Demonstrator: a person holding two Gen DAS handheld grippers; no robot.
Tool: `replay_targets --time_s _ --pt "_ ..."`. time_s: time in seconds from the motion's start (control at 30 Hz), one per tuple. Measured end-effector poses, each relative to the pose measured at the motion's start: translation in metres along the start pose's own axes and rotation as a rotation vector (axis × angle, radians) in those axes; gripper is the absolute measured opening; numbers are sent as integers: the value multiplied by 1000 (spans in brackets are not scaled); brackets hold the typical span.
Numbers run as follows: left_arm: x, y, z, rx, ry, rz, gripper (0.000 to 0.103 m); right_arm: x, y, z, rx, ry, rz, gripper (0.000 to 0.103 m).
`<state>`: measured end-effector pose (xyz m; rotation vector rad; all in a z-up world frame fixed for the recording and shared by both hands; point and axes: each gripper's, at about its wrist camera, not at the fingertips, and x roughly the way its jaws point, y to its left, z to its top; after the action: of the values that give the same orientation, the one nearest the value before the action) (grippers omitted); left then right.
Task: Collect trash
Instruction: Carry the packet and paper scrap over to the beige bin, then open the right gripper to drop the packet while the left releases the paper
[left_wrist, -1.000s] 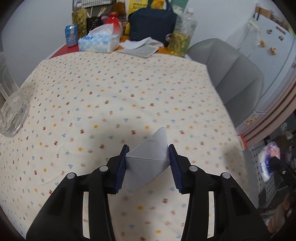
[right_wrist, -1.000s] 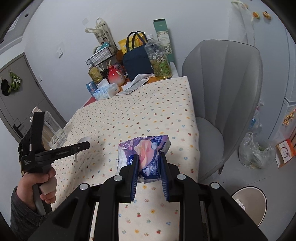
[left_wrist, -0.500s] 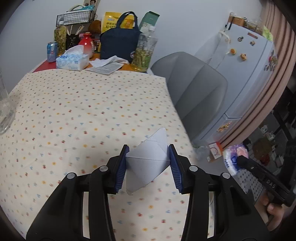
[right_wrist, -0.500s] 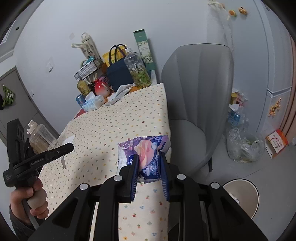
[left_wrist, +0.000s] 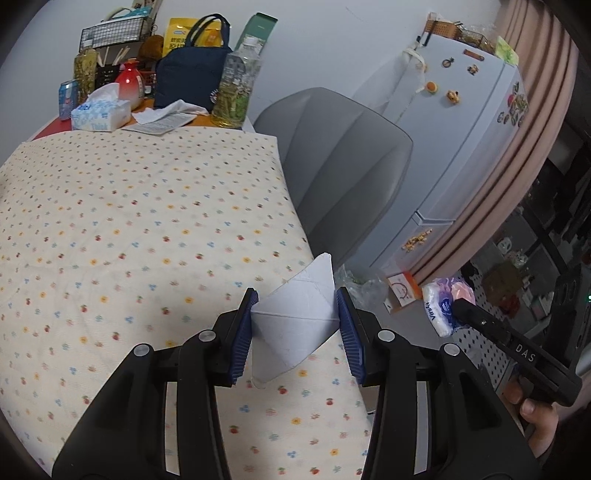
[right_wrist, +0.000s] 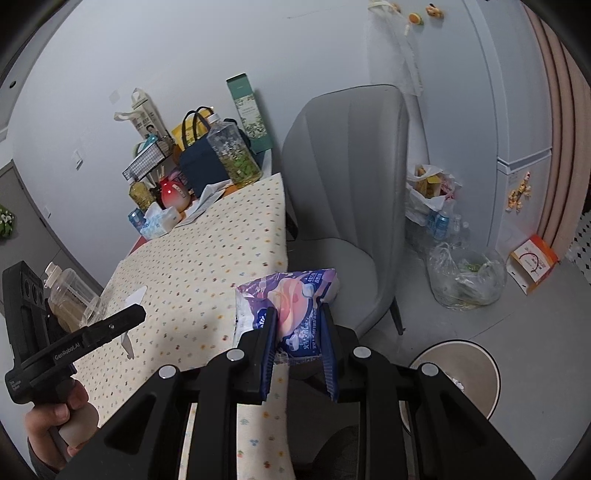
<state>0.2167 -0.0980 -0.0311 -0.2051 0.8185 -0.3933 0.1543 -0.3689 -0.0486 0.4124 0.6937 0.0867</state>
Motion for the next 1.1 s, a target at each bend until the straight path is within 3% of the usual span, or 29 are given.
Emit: replay_targets --time_s 0.83,0.93,1.1 --pt "105 -97 -33 131 182 -26 43 15 -151 -46 201 69 -157 23" --pt "116 -109 -37 152 204 -22 43 22 -172 -54 237 85 -180 31" --pt "130 -121 -44 175 236 -18 43 34 -201 -66 286 101 -224 51"
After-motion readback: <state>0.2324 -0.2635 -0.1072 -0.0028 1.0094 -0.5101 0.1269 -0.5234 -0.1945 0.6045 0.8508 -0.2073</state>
